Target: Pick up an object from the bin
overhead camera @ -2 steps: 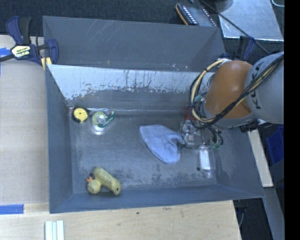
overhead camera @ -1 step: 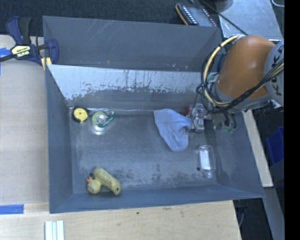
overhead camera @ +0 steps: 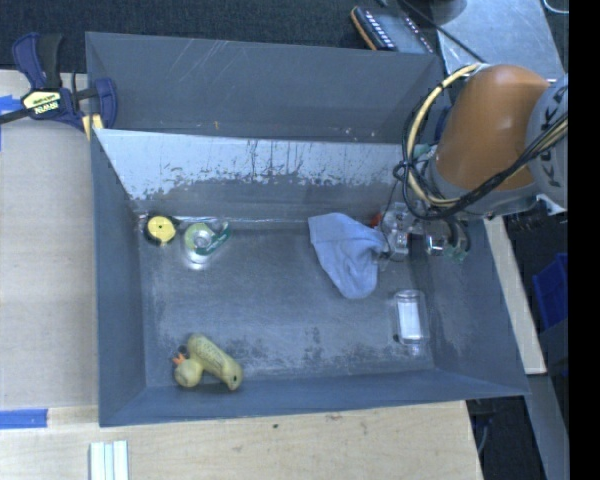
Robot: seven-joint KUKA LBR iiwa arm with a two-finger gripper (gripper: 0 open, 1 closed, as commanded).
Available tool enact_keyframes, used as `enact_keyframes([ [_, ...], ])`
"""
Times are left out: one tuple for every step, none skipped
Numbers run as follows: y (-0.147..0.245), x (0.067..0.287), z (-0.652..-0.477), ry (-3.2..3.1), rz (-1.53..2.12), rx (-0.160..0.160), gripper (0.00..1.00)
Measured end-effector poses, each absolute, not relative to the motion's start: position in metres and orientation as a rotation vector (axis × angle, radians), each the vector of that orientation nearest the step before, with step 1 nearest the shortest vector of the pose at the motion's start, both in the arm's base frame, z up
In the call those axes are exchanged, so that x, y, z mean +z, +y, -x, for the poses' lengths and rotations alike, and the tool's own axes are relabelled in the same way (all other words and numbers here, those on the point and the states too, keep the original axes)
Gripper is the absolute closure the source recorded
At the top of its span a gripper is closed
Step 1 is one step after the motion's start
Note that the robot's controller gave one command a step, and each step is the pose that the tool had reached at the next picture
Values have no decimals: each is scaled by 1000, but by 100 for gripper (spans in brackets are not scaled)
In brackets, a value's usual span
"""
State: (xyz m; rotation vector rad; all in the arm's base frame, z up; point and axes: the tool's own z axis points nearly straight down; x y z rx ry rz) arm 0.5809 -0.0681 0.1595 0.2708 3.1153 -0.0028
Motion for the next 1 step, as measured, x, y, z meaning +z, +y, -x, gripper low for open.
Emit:
enact_keyframes([
  [-60,238,-576,3111,-297,-2,100],
])
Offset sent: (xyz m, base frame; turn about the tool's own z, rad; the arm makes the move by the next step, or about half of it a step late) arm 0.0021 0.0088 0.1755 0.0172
